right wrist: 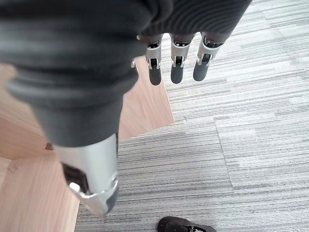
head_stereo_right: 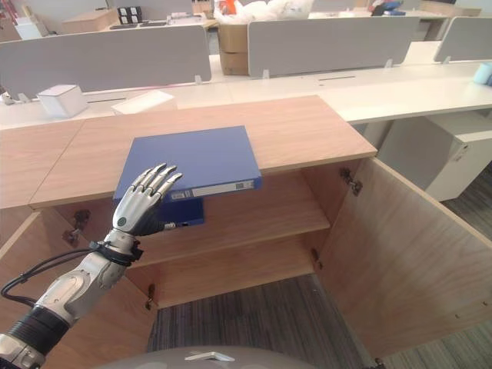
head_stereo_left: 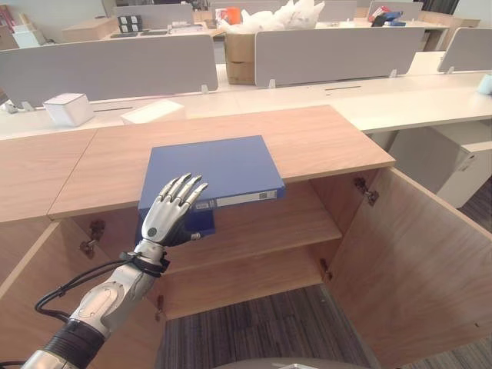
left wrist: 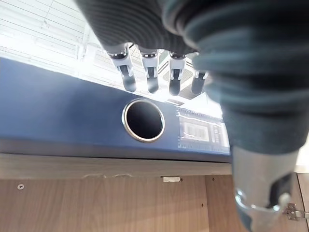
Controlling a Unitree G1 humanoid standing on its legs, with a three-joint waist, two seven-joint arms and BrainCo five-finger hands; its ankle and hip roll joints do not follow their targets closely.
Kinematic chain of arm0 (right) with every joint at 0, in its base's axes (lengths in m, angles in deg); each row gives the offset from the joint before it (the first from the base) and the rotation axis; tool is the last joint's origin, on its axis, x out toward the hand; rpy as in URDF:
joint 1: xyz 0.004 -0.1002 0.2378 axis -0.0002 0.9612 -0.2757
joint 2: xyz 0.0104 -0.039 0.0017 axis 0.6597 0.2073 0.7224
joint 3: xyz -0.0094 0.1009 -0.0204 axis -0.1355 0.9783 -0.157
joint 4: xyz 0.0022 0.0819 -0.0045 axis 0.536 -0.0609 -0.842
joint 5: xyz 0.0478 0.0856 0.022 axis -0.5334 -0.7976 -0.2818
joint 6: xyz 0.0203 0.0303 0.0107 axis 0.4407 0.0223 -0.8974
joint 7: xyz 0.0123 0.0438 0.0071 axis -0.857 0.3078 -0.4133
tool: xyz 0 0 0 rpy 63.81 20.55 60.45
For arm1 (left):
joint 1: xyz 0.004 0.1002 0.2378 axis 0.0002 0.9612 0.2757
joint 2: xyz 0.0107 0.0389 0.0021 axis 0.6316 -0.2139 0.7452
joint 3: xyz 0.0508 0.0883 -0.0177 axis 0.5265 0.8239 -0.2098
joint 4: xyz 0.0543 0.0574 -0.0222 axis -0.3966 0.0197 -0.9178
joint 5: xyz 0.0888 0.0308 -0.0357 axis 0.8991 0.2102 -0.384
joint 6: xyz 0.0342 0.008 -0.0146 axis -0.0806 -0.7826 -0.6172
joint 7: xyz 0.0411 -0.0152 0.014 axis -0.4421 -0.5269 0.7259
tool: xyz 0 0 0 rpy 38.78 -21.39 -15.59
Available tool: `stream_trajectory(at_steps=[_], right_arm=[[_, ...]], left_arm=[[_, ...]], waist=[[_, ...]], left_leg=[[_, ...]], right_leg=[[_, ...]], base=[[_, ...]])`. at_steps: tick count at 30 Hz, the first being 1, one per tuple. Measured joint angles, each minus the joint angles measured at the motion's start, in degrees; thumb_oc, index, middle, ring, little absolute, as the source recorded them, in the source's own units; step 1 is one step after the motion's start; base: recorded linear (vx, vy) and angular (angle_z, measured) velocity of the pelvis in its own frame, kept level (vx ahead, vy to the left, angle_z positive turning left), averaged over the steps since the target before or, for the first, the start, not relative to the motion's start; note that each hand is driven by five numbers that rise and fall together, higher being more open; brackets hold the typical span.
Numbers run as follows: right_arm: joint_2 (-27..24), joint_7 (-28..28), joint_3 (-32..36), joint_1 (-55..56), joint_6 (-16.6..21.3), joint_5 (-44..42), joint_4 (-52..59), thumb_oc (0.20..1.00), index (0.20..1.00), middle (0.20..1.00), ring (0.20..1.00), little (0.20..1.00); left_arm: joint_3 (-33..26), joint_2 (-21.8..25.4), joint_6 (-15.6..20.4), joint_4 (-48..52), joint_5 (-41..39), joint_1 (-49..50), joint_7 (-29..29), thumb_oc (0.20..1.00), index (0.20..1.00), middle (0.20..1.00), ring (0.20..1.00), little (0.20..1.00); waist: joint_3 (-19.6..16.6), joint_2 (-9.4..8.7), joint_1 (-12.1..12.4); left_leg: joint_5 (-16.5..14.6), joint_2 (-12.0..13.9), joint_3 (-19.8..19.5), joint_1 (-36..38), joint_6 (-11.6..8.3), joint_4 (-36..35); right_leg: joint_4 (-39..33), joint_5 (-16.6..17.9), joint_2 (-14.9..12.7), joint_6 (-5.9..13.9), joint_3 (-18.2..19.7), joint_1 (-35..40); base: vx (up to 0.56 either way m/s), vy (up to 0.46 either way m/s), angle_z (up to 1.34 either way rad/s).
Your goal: Put the empty folder in the office cabinet
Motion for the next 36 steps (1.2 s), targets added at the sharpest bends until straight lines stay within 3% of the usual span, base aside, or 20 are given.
stream_trajectory(at_steps=[29,30,31,32,33,36], right_arm=[[-0.26,0.04,-0.01,0.08,0.1,0.0,-0.05,1.0,1.0,1.0,1.0,1.0],[-0.26,0.04,-0.01,0.08,0.1,0.0,-0.05,1.0,1.0,1.0,1.0,1.0],[-0.26,0.04,-0.01,0.08,0.1,-0.01,-0.06,1.0,1.0,1.0,1.0,1.0],[-0.27,0.04,-0.01,0.08,0.09,-0.01,-0.06,1.0,1.0,1.0,1.0,1.0],[-0.27,0.04,-0.01,0.09,0.09,-0.02,-0.06,1.0,1.0,1.0,1.0,1.0],[-0.29,0.06,0.0,0.3,0.09,-0.03,-0.06,1.0,1.0,1.0,1.0,1.0]], left_arm=[[2.58,-0.6,-2.32,-6.15,2.13,-7.21,0.05,1.0,1.0,1.0,1.0,1.0],[2.6,-0.59,-2.31,-6.15,2.13,-7.22,0.04,0.94,0.94,0.94,0.94,0.94],[2.63,-0.59,-2.31,-6.15,2.14,-7.24,0.04,0.598,0.598,0.598,0.598,0.598],[2.66,-0.59,-2.3,-6.15,2.14,-7.25,0.03,0.369,0.369,0.369,0.369,0.369],[2.87,-0.6,-2.28,-6.14,2.12,-7.41,0.05,0.2,0.2,0.2,0.2,0.2],[3.88,-0.55,-2.29,-6.04,2.13,-10.01,0.16,0.2,0.2,0.2,0.2,0.2]], waist=[[1.08,-1.48,-0.48],[1.12,-1.54,-0.48],[1.14,-1.57,-0.47],[1.16,-1.6,-0.47],[1.18,-1.64,-0.46],[1.23,-1.76,-0.15]], left_leg=[[-0.02,0.05,0.23,-0.03,-0.01,0.0],[-0.02,0.05,0.24,-0.04,-0.02,0.0],[-0.02,0.05,0.24,-0.05,-0.02,0.0],[-0.02,0.05,0.24,-0.06,-0.01,0.0],[-0.02,0.05,0.25,-0.08,-0.01,0.0],[-0.02,0.05,0.2,-0.13,-0.02,0.0]], right_leg=[[0.0,-0.01,0.02,0.01,0.07,-0.14],[0.0,0.0,0.02,0.01,0.09,-0.14],[0.0,0.0,0.02,0.01,0.09,-0.14],[0.0,0.0,0.02,0.02,0.09,-0.15],[0.0,0.01,0.02,0.03,0.1,-0.17],[0.0,0.02,0.02,0.04,0.05,-0.17]], base=[[0.0,0.0,0.0],[0.0,0.0,0.0],[0.0,0.0,0.0],[0.0,0.0,0.0],[0.0,0.0,0.0],[0.0,0.0,0.0]])
